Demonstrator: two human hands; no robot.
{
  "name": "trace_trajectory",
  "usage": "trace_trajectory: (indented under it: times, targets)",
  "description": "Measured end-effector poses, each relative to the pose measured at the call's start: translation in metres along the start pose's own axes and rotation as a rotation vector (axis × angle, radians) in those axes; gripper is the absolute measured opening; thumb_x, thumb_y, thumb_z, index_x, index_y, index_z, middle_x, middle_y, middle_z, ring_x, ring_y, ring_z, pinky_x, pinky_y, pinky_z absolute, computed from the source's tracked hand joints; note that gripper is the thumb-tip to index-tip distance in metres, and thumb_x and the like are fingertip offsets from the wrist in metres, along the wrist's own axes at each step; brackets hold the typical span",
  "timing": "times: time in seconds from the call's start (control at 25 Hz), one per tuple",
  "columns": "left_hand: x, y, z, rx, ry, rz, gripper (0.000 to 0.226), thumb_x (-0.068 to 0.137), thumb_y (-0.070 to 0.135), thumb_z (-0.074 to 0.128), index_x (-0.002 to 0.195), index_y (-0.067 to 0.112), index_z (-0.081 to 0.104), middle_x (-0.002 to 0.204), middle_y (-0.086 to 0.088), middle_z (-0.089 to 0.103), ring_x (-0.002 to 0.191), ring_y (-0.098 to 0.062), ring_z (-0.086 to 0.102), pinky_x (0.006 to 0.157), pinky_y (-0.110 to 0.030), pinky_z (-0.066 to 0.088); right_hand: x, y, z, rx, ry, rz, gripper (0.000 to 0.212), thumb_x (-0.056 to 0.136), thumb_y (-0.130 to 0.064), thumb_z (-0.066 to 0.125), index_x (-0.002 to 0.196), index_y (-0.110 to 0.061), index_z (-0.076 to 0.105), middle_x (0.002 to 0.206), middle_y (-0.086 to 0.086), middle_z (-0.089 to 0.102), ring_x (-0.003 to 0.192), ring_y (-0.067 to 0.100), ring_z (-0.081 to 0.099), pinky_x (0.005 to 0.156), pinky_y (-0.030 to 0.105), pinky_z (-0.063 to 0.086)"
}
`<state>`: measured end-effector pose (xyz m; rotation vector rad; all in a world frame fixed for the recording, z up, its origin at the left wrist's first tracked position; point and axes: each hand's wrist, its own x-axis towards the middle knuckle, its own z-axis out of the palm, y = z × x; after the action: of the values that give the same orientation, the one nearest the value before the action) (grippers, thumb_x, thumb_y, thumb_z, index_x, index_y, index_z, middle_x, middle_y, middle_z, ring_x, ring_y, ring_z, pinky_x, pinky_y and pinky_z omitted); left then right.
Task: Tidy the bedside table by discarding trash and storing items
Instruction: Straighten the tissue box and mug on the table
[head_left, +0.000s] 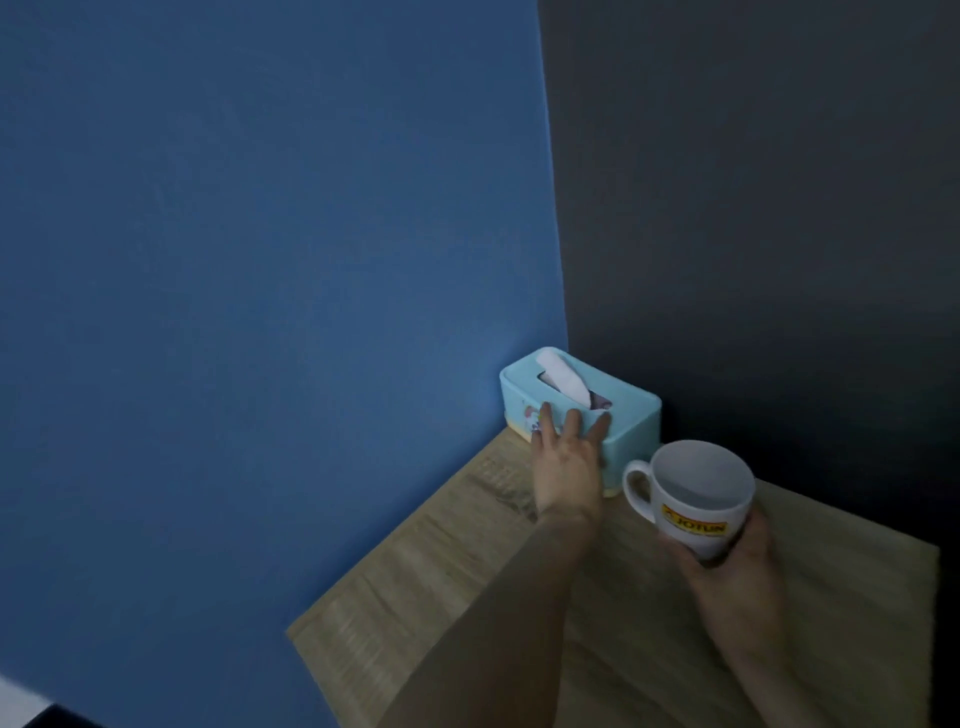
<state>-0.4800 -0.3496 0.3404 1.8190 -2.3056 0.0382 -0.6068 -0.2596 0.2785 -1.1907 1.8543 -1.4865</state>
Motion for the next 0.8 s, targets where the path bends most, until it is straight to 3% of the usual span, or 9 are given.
trace_trajectory:
  times: [0.12, 0.28, 0.48, 0.8]
  targets:
    - [0.007, -0.002, 0.005, 0.01, -0.011, 0.02, 0.06, 0.098, 0.012, 0.042, 0.149, 0.032, 0.019, 0.151, -0.009, 0.024, 0.147, -0.034, 0.007, 0.119, -0.043, 0.016, 0.005, 0.003, 0.002, 0.024, 0.028, 0.006, 0.087, 0.064, -0.01, 0.08, 0.137, -0.007, 0.033, 0.135, 0.016, 0.049, 0.122, 0.031, 0.048, 0.097, 0.04, 0.04]
    - [0.015, -0.003, 0.004, 0.002, -0.002, 0.03, 0.056, 0.097, 0.02, 0.047, 0.147, 0.032, 0.026, 0.145, -0.008, 0.03, 0.14, -0.031, 0.024, 0.111, -0.045, 0.032, 0.017, 0.009, 0.006, 0.013, 0.095, 0.011, 0.084, 0.065, -0.015, 0.079, 0.134, -0.009, 0.033, 0.133, 0.014, 0.049, 0.12, 0.029, 0.049, 0.098, 0.042, 0.043]
    - [0.02, 0.003, 0.005, -0.012, 0.021, 0.029, 0.057, 0.094, 0.022, 0.053, 0.145, 0.031, 0.029, 0.139, -0.007, 0.034, 0.131, -0.029, 0.032, 0.1, -0.043, 0.044, 0.03, 0.007, 0.009, -0.021, 0.095, 0.002, 0.087, 0.066, -0.018, 0.079, 0.136, -0.008, 0.028, 0.135, 0.016, 0.046, 0.121, 0.031, 0.047, 0.097, 0.043, 0.043]
    - [0.024, 0.0, 0.009, -0.063, 0.057, 0.027, 0.058, 0.093, 0.022, 0.055, 0.145, 0.03, 0.031, 0.139, -0.007, 0.033, 0.129, -0.027, 0.032, 0.104, -0.041, 0.041, 0.049, 0.009, 0.005, -0.006, 0.006, -0.033, 0.09, 0.064, -0.022, 0.08, 0.137, -0.015, 0.028, 0.136, 0.011, 0.046, 0.122, 0.027, 0.047, 0.096, 0.034, 0.039]
